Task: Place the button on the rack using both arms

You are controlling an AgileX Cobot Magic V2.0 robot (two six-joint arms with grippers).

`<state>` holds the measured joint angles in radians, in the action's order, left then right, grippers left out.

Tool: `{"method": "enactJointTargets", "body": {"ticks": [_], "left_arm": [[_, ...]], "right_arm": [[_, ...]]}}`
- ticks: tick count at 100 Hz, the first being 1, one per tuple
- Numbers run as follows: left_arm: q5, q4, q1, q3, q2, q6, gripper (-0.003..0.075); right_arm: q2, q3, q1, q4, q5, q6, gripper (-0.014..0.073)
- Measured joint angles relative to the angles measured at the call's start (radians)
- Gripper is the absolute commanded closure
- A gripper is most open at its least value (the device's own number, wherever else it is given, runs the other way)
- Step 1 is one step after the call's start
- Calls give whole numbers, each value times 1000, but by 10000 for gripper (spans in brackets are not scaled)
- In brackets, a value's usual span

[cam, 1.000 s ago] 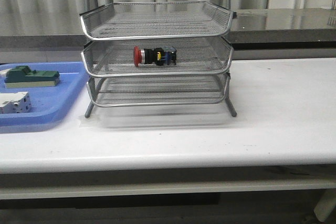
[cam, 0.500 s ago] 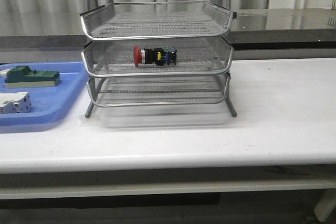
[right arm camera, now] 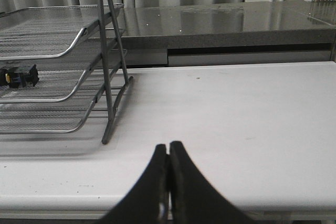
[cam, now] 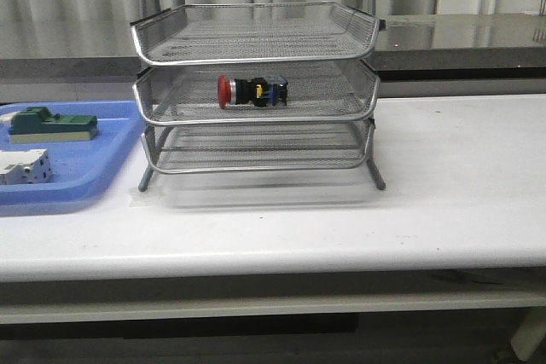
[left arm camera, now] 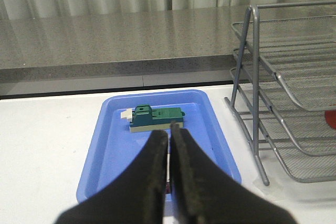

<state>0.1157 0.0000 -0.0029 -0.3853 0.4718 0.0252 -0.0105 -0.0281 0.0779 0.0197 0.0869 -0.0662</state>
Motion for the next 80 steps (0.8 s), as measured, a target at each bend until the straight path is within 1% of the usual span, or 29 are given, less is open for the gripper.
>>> {"method": "enactJointTargets", "body": {"ticks": [7,16,34,50,80], "left_arm": [[0,45,0,0,0,-49,716],[-2,66,0,6,-2,-69,716],[-91,73,0,87,-49,-81,716],[-164,73,0,193,-152,-85,716],[-171,73,0,358,-378,-86,716]], "right_arm": [[0,0,0,0,0,0,660],[0,0,0,0,0,0,660],[0,0,0,0,0,0,660],[0,0,0,0,0,0,660],[0,0,0,0,0,0,660]]}}
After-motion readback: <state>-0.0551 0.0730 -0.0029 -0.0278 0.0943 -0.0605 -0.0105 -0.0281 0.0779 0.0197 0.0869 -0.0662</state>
